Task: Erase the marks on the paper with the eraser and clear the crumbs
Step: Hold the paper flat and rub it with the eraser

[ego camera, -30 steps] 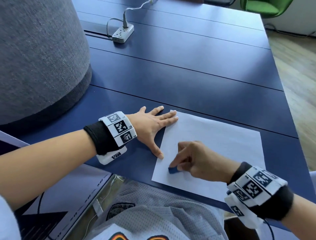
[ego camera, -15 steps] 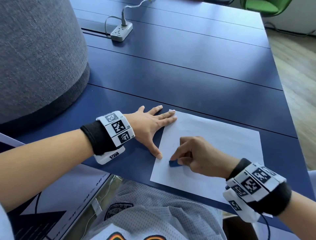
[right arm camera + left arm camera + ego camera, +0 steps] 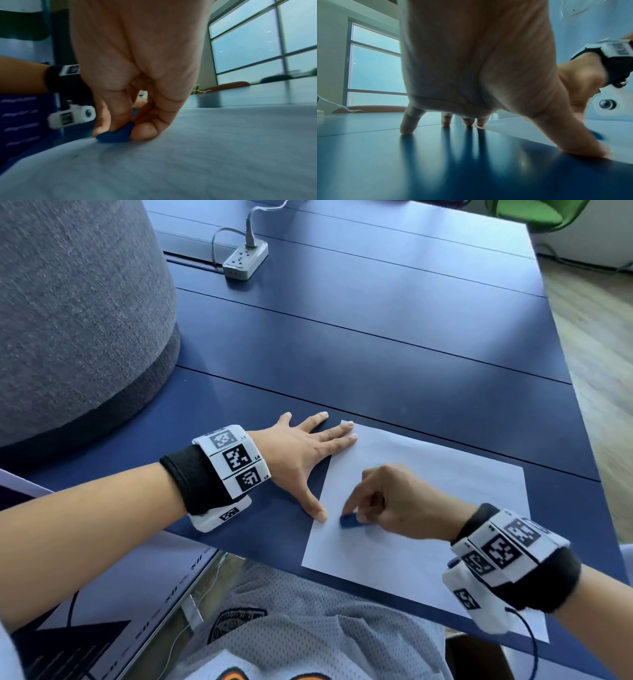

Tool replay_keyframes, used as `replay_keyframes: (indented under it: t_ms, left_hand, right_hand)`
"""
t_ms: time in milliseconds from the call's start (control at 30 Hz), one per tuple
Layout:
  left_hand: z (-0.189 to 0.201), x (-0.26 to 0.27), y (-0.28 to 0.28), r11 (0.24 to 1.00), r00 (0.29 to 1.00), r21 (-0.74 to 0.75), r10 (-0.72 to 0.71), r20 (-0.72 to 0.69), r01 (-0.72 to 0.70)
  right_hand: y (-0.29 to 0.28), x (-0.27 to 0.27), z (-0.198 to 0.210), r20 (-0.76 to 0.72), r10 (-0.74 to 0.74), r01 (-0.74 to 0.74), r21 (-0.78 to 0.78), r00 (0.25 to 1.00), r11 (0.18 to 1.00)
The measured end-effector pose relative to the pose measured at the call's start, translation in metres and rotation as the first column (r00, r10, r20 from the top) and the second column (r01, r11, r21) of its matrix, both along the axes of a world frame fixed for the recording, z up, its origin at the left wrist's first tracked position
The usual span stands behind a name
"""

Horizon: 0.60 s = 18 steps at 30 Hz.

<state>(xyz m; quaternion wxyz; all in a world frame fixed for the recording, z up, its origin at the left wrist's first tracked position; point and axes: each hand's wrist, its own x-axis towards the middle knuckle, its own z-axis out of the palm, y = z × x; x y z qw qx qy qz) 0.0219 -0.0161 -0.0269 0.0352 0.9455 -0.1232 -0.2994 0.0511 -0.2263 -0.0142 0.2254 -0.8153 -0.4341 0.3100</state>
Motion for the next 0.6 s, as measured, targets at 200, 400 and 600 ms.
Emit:
replay_keyframes:
  t_ms: [200,400,600]
  left_hand:
    - [-0.001,-0.001,0.000,1.000,1.000,-0.007,-0.008,0.012,0.008]
    - [0.000,0.000,0.000,1.000,1.000,-0.004,-0.001,0.011,0.001]
    - [0.000,0.001,0.000,1.000,1.000,-0.010,-0.001,0.018,0.001]
  right_hand:
    - [-0.004,-0.009,0.005,-0.113,0.123,-0.132,-0.074,0.986,0.989]
    - [0.017,0.057,0.000,0.051,-0.217,0.217,-0.014,0.975,0.976]
    - [0.015,0.063,-0.007,0.040,-0.406,0.402,0.092,0.913,0.911]
